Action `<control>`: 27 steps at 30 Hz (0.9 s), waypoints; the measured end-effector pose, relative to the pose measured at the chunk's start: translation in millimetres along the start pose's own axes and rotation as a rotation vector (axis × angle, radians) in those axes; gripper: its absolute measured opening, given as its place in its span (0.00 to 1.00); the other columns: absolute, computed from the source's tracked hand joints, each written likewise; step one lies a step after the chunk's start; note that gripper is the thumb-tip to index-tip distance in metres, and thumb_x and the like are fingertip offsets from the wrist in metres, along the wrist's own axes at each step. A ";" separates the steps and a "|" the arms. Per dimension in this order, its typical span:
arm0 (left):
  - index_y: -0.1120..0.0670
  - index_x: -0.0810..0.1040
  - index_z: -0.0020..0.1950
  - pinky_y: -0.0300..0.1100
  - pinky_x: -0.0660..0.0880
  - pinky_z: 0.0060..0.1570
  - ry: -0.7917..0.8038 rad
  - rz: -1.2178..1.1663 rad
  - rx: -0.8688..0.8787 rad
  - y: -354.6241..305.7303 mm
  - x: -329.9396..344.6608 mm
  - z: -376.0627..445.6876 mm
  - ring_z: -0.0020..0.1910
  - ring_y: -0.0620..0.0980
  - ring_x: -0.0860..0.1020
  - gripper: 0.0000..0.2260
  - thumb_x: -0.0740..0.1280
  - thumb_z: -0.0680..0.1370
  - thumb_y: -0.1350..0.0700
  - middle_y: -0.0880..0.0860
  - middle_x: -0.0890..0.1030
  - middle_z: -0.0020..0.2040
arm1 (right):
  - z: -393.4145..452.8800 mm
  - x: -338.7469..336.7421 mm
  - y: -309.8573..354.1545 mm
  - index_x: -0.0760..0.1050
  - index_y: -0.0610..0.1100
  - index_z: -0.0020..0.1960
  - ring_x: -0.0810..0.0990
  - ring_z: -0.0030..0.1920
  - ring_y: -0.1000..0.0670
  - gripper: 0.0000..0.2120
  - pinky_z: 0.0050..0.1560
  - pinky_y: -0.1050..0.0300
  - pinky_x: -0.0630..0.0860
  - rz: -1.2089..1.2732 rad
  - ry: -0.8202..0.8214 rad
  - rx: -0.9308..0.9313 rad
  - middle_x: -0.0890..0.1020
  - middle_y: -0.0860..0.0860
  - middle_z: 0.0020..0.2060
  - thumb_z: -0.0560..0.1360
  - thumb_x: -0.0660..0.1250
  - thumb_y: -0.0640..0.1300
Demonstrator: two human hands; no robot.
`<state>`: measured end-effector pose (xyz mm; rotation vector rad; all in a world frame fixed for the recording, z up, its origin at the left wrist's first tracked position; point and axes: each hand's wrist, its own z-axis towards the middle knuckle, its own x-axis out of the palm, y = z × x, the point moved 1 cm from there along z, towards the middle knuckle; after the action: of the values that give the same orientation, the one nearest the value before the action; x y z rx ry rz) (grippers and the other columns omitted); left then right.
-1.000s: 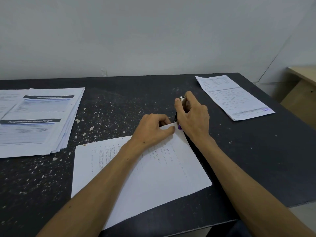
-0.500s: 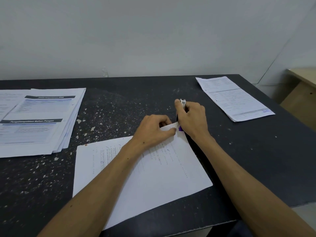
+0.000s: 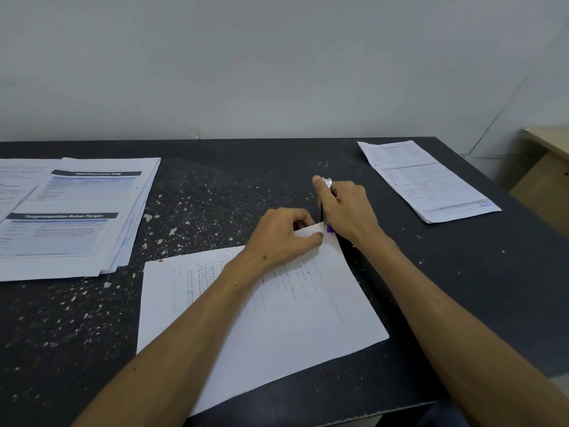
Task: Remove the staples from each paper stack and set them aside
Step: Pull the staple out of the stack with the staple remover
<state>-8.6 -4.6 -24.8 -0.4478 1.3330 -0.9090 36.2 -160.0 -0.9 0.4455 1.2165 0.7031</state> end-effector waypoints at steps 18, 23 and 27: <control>0.50 0.85 0.42 0.41 0.79 0.41 0.007 -0.042 0.015 0.9 0.0 0.9 0.38 0.45 0.82 0.03 0.74 0.74 0.53 0.46 0.85 0.38 | 0.8 -2.1 3.5 0.70 0.37 0.32 0.68 0.26 0.53 0.31 0.32 0.51 0.70 0.013 0.101 -0.081 0.72 0.50 0.24 0.85 0.58 0.59; 0.51 0.85 0.42 0.39 0.77 0.40 0.004 -0.050 0.020 0.3 -1.0 0.3 0.38 0.44 0.82 0.02 0.74 0.74 0.54 0.45 0.85 0.37 | 0.0 -2.7 2.4 0.69 0.35 0.32 0.67 0.25 0.53 0.32 0.31 0.52 0.68 0.005 0.102 -0.080 0.71 0.49 0.24 0.85 0.58 0.59; 0.50 0.85 0.43 0.44 0.81 0.43 0.015 -0.055 0.020 0.5 -1.3 0.5 0.39 0.44 0.82 0.02 0.74 0.74 0.53 0.45 0.85 0.38 | -0.1 -1.8 2.7 0.69 0.41 0.32 0.68 0.26 0.52 0.29 0.32 0.52 0.69 0.003 0.102 -0.075 0.71 0.50 0.24 0.85 0.57 0.59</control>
<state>-7.9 -3.4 -24.2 -0.4649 1.3292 -0.9721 35.1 -159.4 2.0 0.3527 1.2802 0.7793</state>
